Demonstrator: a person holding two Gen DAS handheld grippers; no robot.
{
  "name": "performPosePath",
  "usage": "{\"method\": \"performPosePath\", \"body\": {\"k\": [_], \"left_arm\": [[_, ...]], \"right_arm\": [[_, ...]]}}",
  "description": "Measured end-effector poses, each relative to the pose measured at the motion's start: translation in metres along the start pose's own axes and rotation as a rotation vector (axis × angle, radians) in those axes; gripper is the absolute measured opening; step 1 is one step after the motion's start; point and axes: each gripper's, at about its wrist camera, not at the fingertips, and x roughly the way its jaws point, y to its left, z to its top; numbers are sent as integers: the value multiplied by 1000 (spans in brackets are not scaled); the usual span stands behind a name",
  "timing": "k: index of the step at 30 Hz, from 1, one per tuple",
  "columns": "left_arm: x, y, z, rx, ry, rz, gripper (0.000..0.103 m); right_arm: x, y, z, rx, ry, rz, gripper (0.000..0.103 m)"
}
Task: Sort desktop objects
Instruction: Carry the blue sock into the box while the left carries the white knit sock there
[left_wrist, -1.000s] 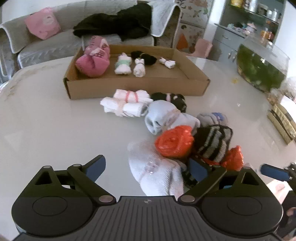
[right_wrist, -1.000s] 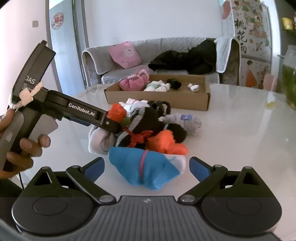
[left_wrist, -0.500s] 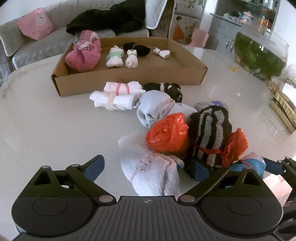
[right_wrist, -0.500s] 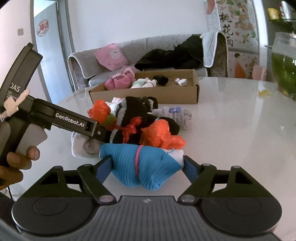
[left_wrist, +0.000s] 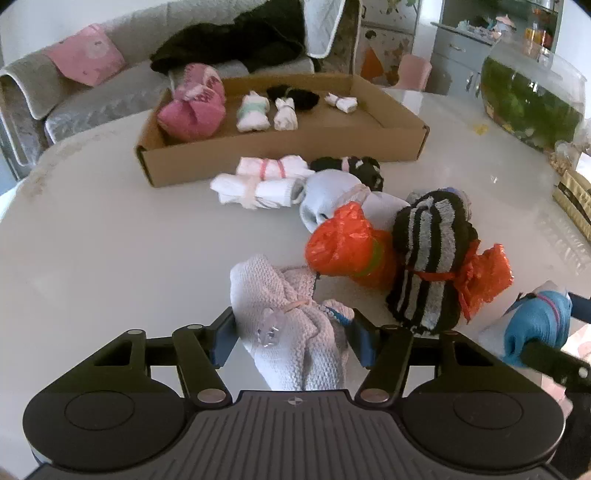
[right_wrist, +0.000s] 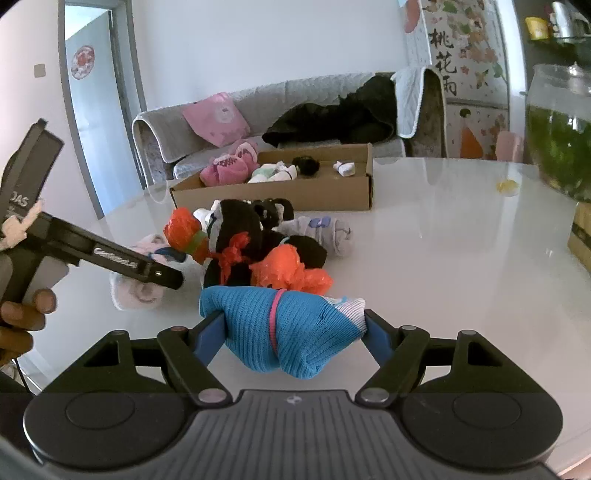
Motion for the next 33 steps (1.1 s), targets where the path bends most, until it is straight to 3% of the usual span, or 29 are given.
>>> {"method": "performPosePath", "body": {"k": [10,17,23,33], "left_arm": [[-63,22,-12,-48,-62,22,68],[-88,49,-1,-129,-106,33,68],[-110,59,33,-120,-177,58,68],[-134,64,121,-76,-279,63,68]], "right_arm": [[-10,-24,20,13,2,-19,74],[-9,-42,48,13,-47,-53,74],[-2,-57,93,-4,-113,-52,74],[25,-70,170,-47,-193,-51,74]]}}
